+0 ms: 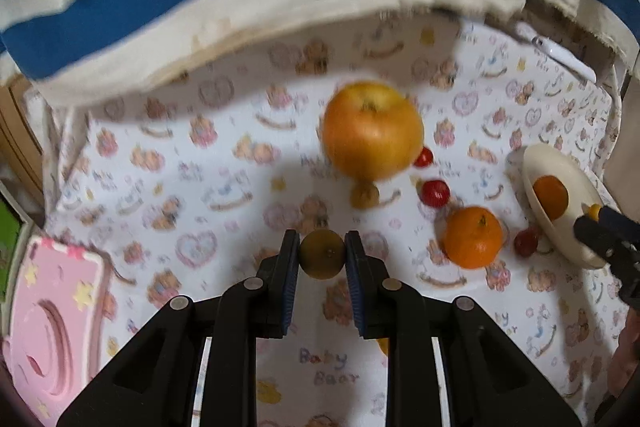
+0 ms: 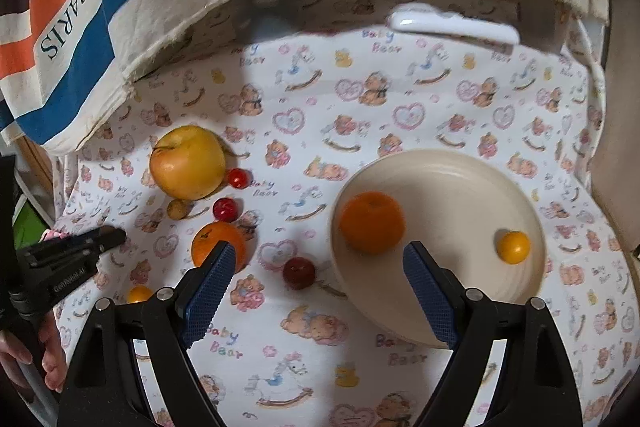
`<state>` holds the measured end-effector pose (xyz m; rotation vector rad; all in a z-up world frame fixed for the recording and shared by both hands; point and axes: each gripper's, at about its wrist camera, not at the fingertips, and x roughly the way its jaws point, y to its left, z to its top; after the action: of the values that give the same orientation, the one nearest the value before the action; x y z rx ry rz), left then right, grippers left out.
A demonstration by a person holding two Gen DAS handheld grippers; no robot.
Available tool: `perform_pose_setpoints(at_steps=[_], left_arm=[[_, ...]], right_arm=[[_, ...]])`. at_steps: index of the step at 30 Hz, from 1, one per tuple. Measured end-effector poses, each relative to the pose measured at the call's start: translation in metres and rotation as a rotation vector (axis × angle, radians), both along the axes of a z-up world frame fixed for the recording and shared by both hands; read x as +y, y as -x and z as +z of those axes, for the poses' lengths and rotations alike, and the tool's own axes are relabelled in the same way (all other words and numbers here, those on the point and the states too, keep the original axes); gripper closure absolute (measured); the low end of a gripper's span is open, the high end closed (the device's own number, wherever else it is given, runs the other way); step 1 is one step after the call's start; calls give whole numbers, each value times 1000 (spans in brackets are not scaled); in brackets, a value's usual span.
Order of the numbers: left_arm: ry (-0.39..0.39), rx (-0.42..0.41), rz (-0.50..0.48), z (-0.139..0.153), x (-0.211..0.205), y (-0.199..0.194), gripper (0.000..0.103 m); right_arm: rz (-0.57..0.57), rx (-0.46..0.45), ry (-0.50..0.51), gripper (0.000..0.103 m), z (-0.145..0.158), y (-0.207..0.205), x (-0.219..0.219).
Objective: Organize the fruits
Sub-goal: 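Lower the left tool onto the small brown round fruit and close it, then lift the brown fruit with the left tool while the right tool grasps an orange beside the apple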
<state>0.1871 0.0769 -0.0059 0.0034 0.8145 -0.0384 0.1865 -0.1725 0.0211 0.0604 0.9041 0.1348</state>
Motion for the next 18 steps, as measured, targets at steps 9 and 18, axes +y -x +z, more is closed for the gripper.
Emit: perform_pose_setpoints(at_steps=[9,18], left_arm=[[30,-71,-7,9,7,2,81],[37,-56,15,9,11,2,81]], right_arm=[[55,99,-69,16,-12,-15,19],[128,176,-70,16,-28,-26,51]])
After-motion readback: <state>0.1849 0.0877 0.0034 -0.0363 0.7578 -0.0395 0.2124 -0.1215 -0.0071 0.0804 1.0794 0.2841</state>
